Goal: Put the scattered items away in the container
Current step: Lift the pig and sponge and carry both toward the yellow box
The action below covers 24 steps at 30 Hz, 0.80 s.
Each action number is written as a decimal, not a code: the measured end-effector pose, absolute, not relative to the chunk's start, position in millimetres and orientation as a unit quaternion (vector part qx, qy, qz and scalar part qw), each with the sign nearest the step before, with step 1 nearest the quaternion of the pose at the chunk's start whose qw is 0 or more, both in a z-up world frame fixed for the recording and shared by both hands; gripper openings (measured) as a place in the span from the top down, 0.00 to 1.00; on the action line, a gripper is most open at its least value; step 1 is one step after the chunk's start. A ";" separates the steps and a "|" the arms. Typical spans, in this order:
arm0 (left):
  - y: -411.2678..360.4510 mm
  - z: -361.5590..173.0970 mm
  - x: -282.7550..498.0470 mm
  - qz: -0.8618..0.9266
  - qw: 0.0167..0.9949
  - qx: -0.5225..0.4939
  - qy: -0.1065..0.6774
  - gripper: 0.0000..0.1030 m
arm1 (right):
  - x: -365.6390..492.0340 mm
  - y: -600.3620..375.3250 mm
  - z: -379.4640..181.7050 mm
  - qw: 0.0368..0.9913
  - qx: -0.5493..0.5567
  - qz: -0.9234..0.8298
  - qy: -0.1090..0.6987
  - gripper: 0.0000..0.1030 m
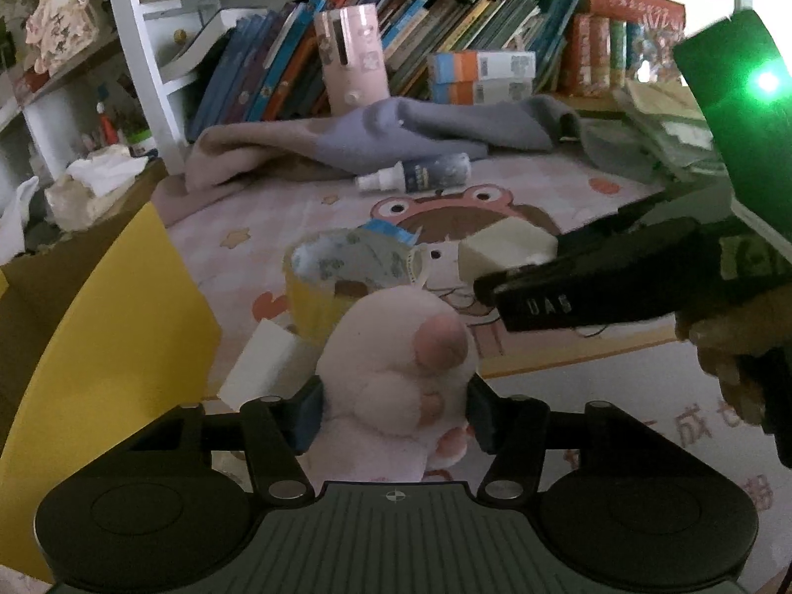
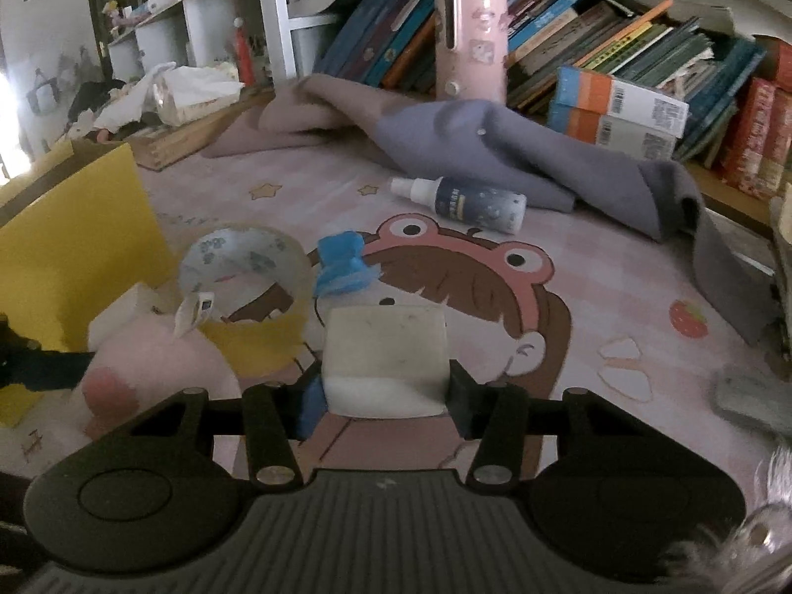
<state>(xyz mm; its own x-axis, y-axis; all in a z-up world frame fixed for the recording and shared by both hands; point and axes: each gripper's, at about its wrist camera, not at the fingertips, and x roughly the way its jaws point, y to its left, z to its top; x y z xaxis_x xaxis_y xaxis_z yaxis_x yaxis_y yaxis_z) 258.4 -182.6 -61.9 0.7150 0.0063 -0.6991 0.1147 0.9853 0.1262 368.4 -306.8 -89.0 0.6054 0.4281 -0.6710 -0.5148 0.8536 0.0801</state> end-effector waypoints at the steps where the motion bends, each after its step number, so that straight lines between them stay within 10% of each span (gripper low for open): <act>1: -183.8 -59.7 256.9 -0.032 0.924 0.080 0.373 0.44 | 364.8 -309.2 -87.6 0.894 -0.059 0.263 0.358 0.54; 24: -164.1 -12.4 200.5 -0.101 0.933 0.027 0.345 0.44 | 276.8 -343.9 -49.5 0.912 -0.038 0.186 0.362 0.54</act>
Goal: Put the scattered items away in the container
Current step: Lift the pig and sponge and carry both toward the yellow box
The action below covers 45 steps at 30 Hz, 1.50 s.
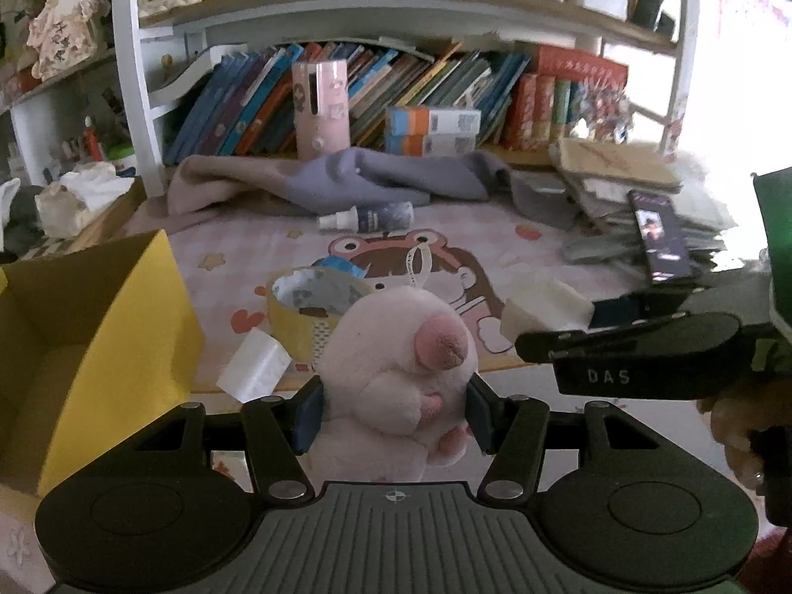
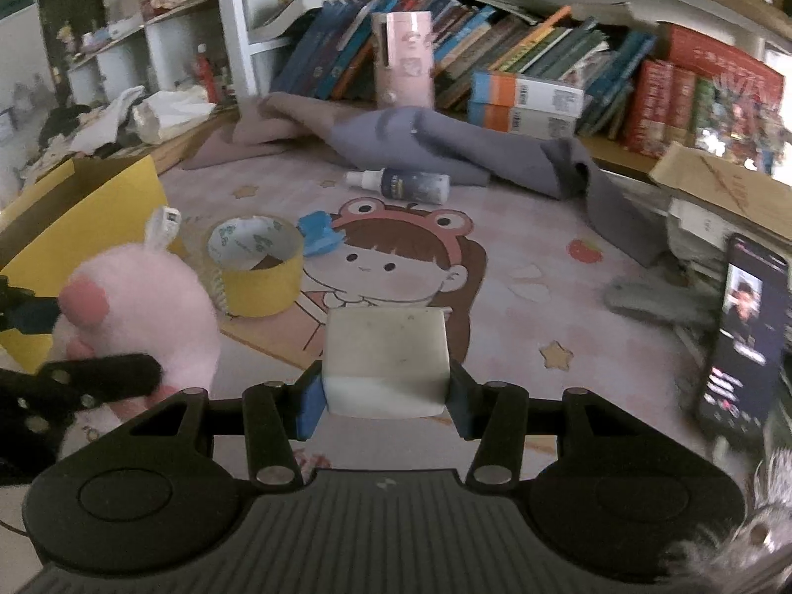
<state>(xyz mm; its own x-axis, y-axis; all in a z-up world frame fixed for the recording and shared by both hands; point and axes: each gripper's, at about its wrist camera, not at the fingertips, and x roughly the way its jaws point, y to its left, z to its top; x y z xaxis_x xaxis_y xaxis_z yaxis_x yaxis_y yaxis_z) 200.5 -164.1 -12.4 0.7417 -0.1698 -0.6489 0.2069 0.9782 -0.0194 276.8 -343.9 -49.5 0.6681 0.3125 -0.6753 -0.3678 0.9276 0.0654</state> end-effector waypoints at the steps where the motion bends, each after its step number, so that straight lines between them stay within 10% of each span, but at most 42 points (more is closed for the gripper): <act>1: -160.4 -8.6 195.8 -0.107 0.934 0.026 0.341 0.44 | 271.2 -343.7 -46.1 0.914 -0.036 0.181 0.362 0.54; 45: 31.5 5.3 29.9 -0.189 0.928 0.001 0.320 0.44 | 51.3 -167.1 -12.0 0.925 0.001 0.107 0.364 0.54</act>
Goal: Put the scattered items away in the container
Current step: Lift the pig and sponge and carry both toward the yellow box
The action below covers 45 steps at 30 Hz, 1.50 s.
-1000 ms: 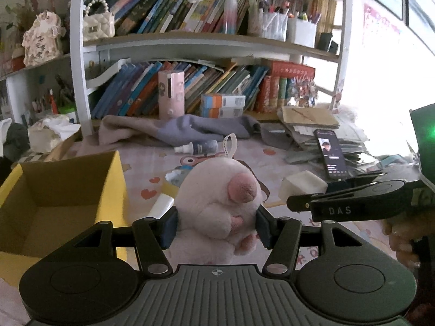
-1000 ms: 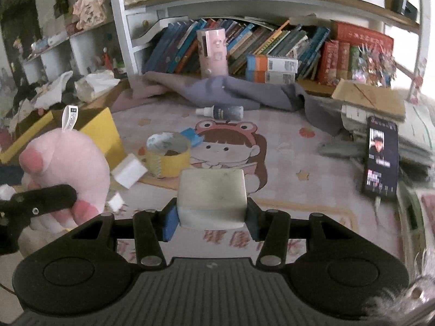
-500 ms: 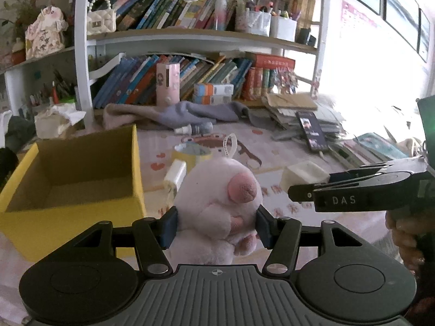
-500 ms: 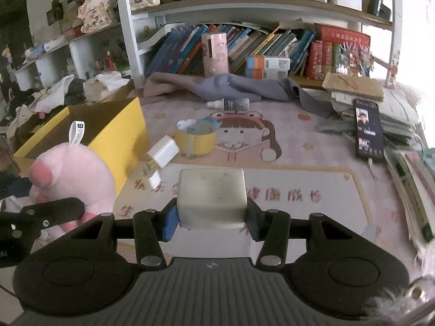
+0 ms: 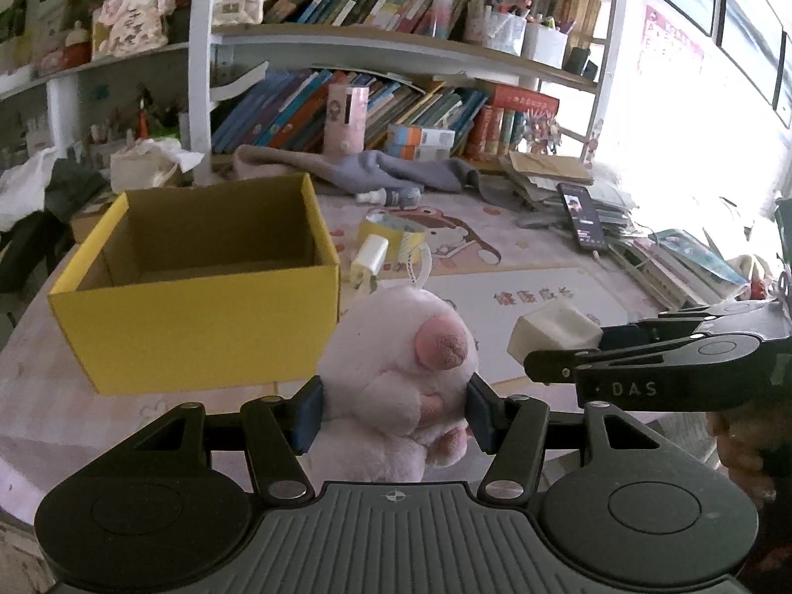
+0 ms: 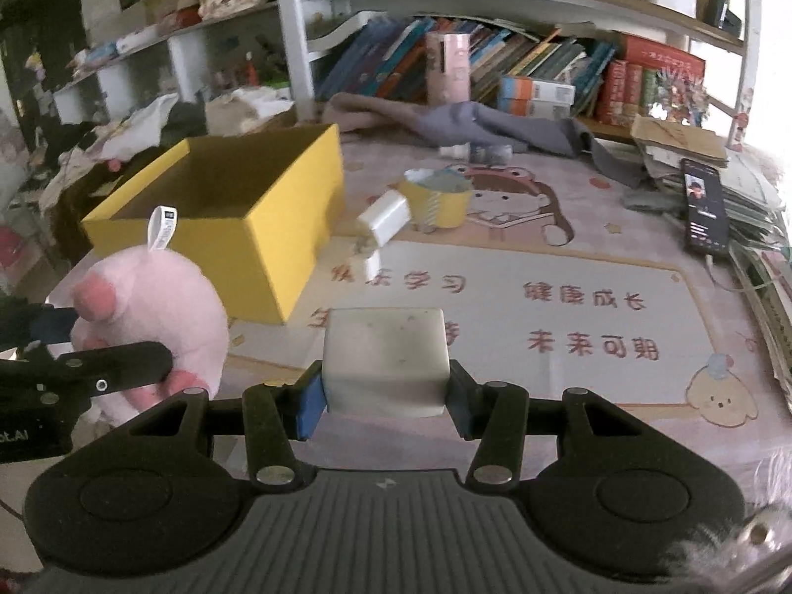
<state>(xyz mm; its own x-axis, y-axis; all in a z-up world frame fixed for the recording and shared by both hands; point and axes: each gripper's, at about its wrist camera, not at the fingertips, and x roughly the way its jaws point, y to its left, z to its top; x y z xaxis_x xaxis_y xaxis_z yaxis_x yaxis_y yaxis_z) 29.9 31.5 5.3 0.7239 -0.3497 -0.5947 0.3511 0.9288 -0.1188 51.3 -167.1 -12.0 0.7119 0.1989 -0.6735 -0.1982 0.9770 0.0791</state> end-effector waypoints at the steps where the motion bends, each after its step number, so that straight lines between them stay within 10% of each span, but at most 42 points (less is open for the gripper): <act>1: 34.4 4.8 28.6 -0.187 0.928 0.000 0.321 0.44 | 50.4 -164.2 -12.7 0.924 0.000 0.109 0.366 0.54; 45: 106.2 -2.5 16.6 -0.109 0.934 -0.050 0.336 0.44 | 54.3 -67.6 -10.8 0.895 -0.079 0.238 0.368 0.54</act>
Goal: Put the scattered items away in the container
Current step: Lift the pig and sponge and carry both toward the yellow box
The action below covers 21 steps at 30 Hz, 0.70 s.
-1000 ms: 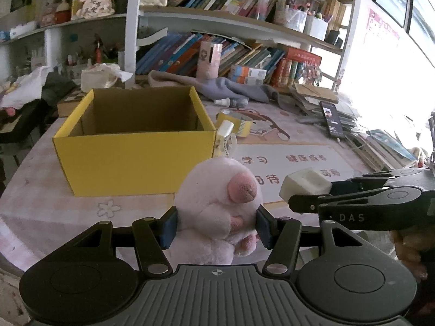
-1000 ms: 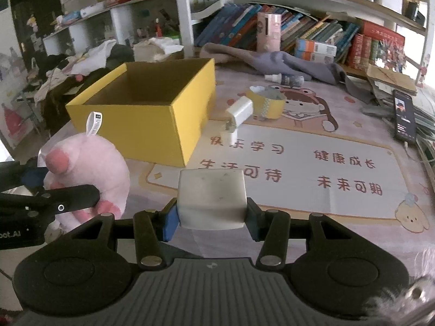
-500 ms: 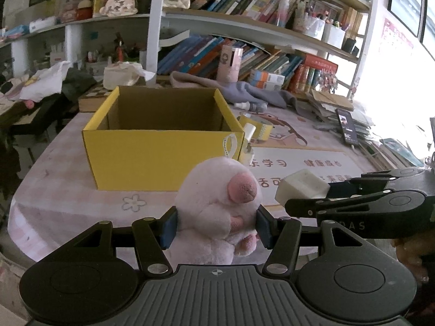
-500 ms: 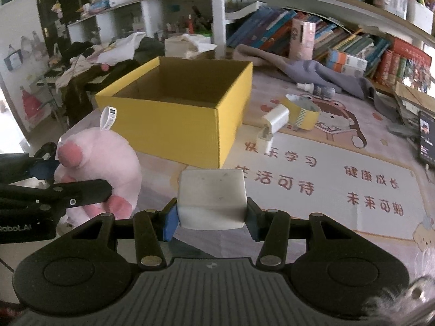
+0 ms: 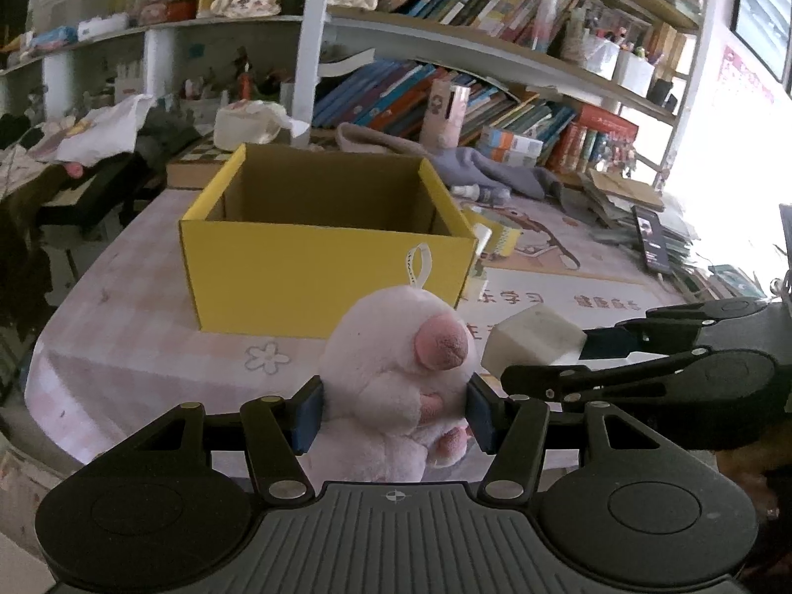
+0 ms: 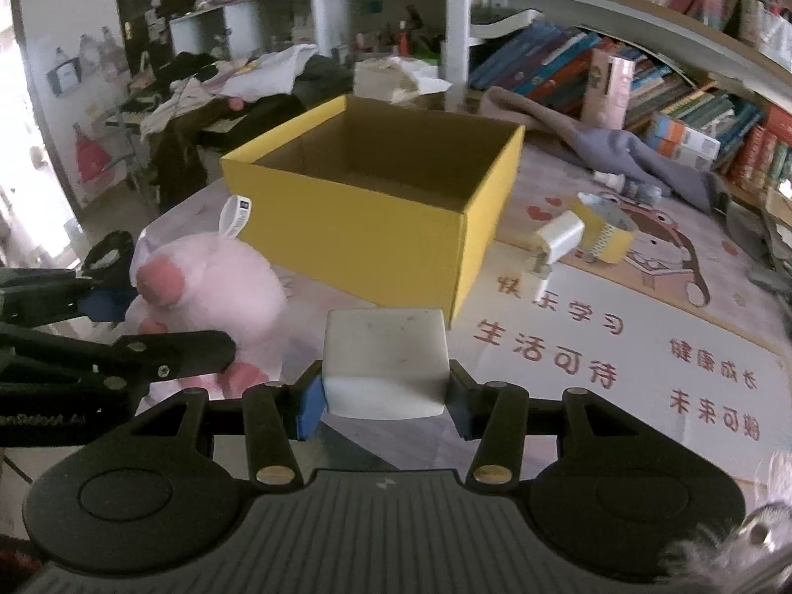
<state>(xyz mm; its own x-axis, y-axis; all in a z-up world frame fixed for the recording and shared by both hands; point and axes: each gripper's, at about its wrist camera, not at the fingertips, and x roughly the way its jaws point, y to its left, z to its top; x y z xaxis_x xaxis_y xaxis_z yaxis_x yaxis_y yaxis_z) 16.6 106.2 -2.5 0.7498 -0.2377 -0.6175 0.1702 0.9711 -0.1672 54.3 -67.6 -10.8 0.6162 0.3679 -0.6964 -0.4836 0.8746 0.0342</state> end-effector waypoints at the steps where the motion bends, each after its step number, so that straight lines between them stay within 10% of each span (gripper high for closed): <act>1: 106.9 -2.9 17.6 -0.108 0.934 -0.051 0.337 0.44 | 55.5 -65.6 -11.4 0.894 -0.081 0.241 0.368 0.54; 21: 123.8 17.3 64.6 -0.084 0.953 -0.028 0.290 0.44 | 107.2 -38.9 6.3 0.901 -0.108 0.283 0.309 0.55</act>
